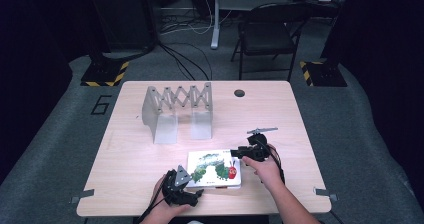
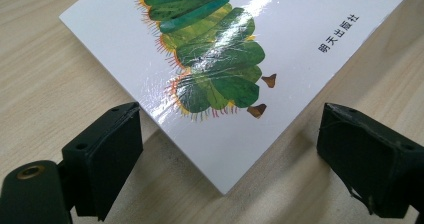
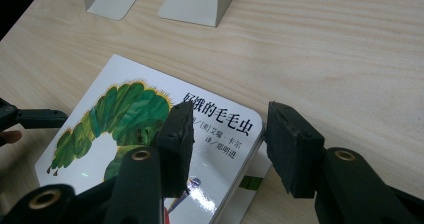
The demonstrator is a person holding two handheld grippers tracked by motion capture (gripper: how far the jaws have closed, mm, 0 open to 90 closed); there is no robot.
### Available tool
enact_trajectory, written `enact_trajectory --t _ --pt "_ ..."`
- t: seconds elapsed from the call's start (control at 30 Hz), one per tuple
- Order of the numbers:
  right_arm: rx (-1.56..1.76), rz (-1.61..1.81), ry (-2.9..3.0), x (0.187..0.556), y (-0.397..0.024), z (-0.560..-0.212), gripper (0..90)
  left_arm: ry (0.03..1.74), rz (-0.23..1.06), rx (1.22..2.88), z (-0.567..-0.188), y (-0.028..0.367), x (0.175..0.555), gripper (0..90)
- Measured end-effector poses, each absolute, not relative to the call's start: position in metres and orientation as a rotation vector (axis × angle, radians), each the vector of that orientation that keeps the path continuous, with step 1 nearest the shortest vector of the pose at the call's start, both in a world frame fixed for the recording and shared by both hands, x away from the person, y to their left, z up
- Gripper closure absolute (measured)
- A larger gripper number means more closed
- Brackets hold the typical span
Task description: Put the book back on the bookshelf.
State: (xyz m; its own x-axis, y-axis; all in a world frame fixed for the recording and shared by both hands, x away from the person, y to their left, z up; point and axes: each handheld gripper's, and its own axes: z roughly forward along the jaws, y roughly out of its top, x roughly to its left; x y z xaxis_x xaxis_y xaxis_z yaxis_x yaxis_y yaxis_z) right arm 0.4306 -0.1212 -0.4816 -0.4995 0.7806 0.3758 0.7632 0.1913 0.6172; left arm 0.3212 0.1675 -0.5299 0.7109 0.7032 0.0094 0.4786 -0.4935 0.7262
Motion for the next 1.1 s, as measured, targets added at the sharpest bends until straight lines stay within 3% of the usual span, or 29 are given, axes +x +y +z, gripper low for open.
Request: enact_trajectory --t 1.1 --pt "1.525 1.295 2.405 0.42 -0.12 -0.471 54.2 0.97 0.467 2.195 -0.528 0.161 0.322 6.5"
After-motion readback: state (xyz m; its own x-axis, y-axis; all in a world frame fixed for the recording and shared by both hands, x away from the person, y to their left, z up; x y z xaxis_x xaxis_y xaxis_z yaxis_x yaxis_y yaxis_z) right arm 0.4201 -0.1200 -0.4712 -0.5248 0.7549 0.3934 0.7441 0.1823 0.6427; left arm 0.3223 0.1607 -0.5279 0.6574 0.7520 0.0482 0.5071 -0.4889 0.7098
